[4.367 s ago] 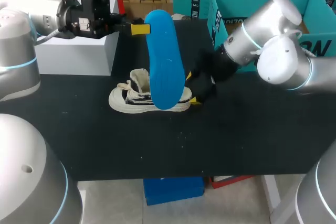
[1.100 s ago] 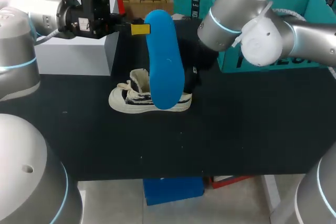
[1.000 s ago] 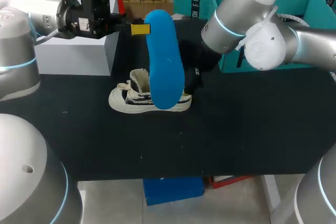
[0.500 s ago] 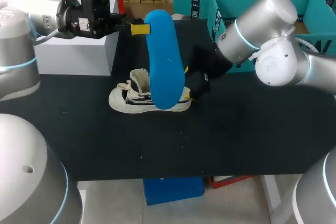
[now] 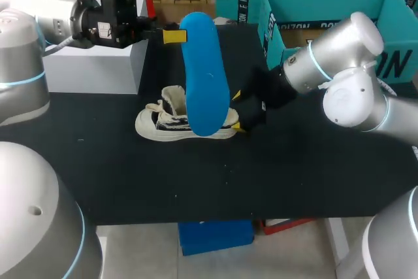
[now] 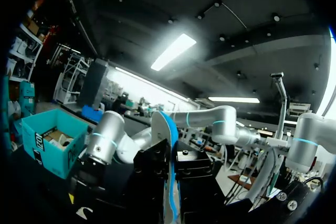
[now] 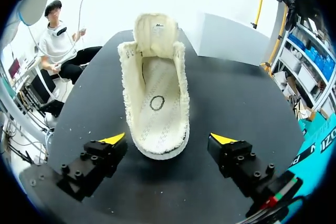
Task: Take the shoe out of the shoebox, open the shoe tongue, remove and reinsert the insole, then place the shoe into the shoebox
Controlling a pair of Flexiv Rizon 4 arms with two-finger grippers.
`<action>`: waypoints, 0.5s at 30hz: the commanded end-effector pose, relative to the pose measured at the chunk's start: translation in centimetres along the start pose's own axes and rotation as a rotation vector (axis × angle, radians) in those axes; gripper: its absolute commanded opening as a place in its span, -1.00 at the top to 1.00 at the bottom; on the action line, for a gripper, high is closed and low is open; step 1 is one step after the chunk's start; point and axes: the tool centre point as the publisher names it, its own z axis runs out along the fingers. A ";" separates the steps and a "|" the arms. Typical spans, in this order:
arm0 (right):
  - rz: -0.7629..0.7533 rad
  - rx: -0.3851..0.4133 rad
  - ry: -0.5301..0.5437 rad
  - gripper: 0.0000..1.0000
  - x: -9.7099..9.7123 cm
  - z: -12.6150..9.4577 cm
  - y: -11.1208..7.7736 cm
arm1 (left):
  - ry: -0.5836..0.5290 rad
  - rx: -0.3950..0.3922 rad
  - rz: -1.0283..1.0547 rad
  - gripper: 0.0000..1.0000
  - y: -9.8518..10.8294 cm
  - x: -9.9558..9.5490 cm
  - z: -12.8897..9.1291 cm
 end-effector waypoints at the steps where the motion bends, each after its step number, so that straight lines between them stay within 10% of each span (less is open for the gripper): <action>1: 0.006 -0.049 -0.004 -1.00 -0.1 0.5 -0.6 | -0.005 0.001 0.001 1.00 0.1 0.1 0.1; 15: -0.020 -0.118 -0.002 -1.00 -0.2 1.9 -1.7 | -0.005 0.001 0.001 1.00 0.1 0.1 0.1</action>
